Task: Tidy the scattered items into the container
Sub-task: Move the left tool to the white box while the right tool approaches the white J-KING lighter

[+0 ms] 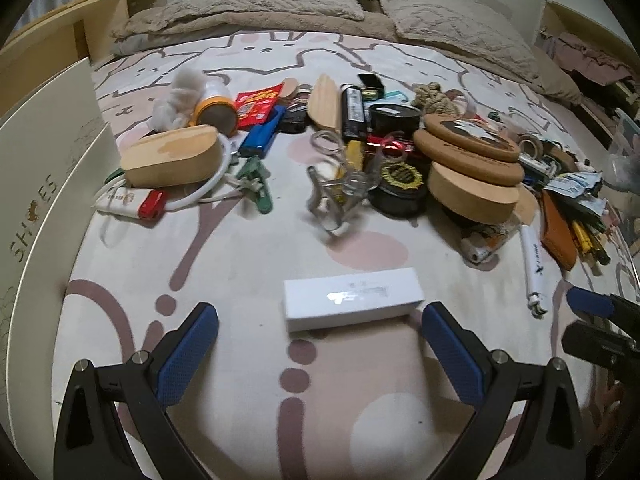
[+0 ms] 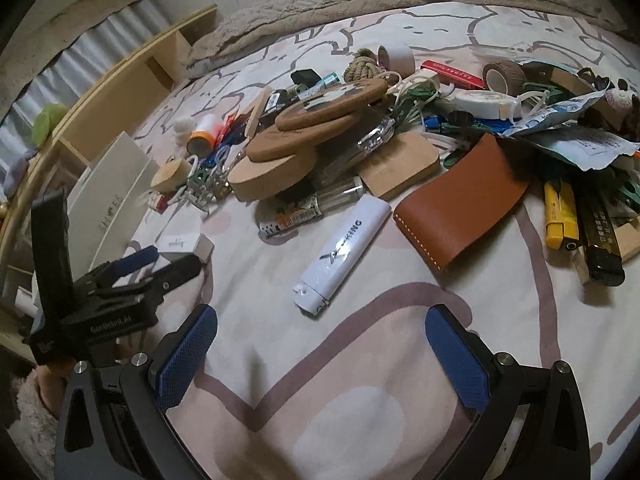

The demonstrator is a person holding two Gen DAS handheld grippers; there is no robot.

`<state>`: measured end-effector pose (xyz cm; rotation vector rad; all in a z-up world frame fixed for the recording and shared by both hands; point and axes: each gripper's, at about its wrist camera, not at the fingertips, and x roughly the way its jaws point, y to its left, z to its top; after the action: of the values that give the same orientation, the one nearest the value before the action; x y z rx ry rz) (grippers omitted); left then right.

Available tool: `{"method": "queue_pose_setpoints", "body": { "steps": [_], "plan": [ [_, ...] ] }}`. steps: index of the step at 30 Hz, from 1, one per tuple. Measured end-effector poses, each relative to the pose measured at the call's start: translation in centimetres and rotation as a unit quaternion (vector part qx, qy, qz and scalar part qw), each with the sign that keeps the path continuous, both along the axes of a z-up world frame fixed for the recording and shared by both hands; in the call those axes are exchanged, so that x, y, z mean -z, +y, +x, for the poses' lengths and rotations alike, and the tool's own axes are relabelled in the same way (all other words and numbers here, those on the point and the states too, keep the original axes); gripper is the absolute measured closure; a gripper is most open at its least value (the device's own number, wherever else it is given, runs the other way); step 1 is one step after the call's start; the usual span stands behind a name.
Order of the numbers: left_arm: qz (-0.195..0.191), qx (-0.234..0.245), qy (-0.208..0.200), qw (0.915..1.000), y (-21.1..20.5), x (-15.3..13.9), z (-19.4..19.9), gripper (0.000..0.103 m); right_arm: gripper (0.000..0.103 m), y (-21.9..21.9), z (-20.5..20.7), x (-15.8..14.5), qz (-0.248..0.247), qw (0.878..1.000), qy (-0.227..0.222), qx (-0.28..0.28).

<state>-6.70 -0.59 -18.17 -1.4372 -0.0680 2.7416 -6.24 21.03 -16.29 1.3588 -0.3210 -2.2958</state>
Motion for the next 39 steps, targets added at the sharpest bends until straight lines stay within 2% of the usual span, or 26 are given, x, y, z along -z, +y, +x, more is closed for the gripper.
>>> {"method": "queue_pose_setpoints", "body": {
  "steps": [8, 15, 18, 25, 30, 39],
  "plan": [
    [0.008, 0.001, 0.003, 1.0000, 0.6, 0.0, -0.9, 0.000, 0.000, -0.7, -1.3, -1.3, -0.070, 0.996, 0.031, -0.034],
    [0.014, -0.005, 0.006, 0.9999, 0.6, 0.0, -1.5, 0.000, 0.000, -1.6, -2.6, -1.9, -0.035, 0.997, 0.065, -0.039],
    [0.019, -0.009, 0.006, 0.9998, 0.6, 0.1, -1.9, 0.000, 0.000, -1.1, -3.4, -1.6, -0.032, 0.997, 0.065, -0.036],
    [-0.002, -0.011, 0.006, 0.9999, 0.9, 0.4, -1.8, 0.000, 0.000, -1.8, -4.4, -1.1, -0.018, 0.994, 0.081, -0.066],
    [-0.018, -0.023, -0.002, 0.9996, 0.4, 0.6, -1.3, 0.000, 0.000, -3.0, -5.0, -0.1, 0.014, 0.992, 0.079, -0.094],
    [-0.019, -0.024, -0.011, 0.9995, -0.4, 0.5, 0.3, 0.000, 0.000, -3.1, -4.2, -0.1, 0.015, 0.990, 0.061, -0.126]
  ]
}}
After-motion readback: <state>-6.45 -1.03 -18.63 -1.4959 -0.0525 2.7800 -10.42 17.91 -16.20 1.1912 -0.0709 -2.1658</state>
